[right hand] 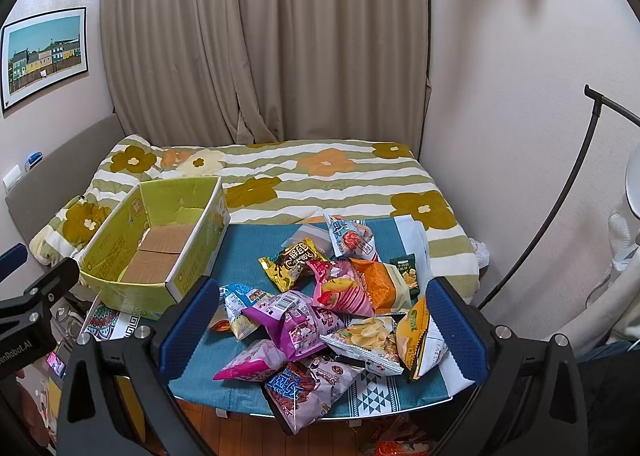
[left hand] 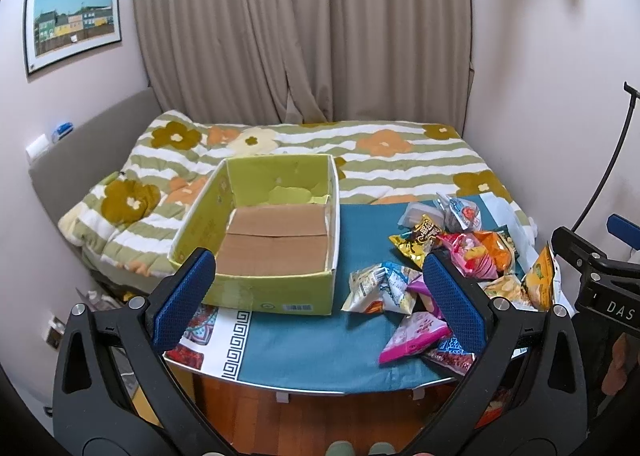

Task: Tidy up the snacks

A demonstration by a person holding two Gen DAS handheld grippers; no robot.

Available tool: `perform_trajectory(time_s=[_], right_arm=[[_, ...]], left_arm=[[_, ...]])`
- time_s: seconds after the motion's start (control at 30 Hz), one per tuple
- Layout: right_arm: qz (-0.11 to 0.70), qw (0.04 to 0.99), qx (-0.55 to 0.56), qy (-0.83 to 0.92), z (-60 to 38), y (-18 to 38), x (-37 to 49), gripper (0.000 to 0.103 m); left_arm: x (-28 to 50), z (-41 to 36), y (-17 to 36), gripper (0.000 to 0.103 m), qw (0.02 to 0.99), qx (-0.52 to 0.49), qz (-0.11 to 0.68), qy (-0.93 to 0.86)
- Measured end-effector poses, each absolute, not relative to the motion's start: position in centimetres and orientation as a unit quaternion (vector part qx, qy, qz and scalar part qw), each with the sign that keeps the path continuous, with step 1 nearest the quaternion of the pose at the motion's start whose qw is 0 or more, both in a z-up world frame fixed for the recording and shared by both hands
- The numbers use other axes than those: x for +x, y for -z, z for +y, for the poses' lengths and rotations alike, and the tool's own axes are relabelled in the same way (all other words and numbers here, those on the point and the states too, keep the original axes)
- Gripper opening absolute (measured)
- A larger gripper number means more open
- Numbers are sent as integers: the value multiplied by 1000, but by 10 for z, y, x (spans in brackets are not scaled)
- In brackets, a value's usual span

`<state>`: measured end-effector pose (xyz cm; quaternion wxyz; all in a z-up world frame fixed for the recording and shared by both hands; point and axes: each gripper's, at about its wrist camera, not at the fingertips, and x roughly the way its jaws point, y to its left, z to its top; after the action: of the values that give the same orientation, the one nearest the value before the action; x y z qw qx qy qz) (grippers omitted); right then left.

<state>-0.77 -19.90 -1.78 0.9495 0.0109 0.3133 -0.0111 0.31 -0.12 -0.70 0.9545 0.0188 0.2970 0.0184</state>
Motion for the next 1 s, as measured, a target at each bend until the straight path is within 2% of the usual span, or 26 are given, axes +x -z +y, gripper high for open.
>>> perform_trajectory(time_s=[0.53, 0.73, 1.0], right_arm=[[318, 948, 17, 17, -195, 21, -10, 103], [342, 939, 23, 38, -207, 33, -11, 103], [383, 920, 24, 77, -236, 70, -15, 103]], left_arm=[[13, 0, 12, 103, 948, 26, 317, 2], [31, 1, 37, 103, 929, 13, 367, 53], [55, -22, 97, 103, 895, 10, 434, 107]])
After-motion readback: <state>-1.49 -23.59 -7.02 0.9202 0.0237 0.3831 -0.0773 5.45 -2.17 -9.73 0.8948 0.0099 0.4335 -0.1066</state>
